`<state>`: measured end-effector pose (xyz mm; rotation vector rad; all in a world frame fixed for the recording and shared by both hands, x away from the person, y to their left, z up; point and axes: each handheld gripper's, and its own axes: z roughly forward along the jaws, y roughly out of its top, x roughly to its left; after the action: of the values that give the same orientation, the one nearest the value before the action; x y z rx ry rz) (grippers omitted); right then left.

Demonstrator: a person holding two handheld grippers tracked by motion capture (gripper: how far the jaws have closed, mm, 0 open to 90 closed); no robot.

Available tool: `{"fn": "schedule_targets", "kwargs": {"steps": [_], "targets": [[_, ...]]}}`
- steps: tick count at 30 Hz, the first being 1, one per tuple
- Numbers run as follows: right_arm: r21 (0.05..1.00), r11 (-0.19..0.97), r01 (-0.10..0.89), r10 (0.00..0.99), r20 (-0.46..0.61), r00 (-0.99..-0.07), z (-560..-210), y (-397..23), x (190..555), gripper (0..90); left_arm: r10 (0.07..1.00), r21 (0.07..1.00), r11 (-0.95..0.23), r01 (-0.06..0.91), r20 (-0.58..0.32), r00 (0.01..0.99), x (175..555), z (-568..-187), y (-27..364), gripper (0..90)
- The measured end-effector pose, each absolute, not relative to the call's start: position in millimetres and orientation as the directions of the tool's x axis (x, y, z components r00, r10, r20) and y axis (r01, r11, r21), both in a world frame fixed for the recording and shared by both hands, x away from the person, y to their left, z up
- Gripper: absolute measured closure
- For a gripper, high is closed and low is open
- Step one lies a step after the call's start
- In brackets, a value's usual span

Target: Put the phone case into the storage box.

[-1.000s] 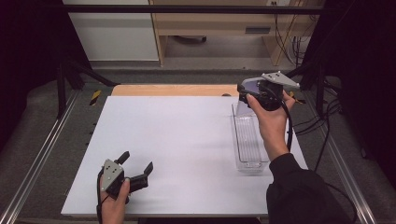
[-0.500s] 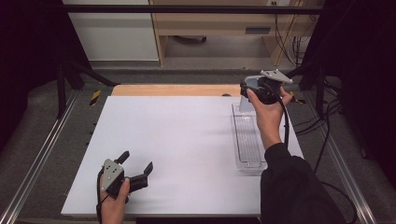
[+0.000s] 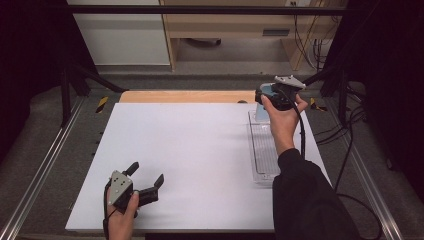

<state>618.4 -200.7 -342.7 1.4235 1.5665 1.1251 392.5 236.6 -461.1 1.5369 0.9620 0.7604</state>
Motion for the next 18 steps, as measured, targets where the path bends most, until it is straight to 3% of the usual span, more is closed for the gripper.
{"fn": "schedule_targets", "kwargs": {"steps": [18], "targets": [[0.924,0.002,0.382,0.994,0.041,-0.102,-355,-200,626,17.6,0.884,0.985,-0.055,0.166,-0.029,0.467,393,-460,237,3.0]]}}
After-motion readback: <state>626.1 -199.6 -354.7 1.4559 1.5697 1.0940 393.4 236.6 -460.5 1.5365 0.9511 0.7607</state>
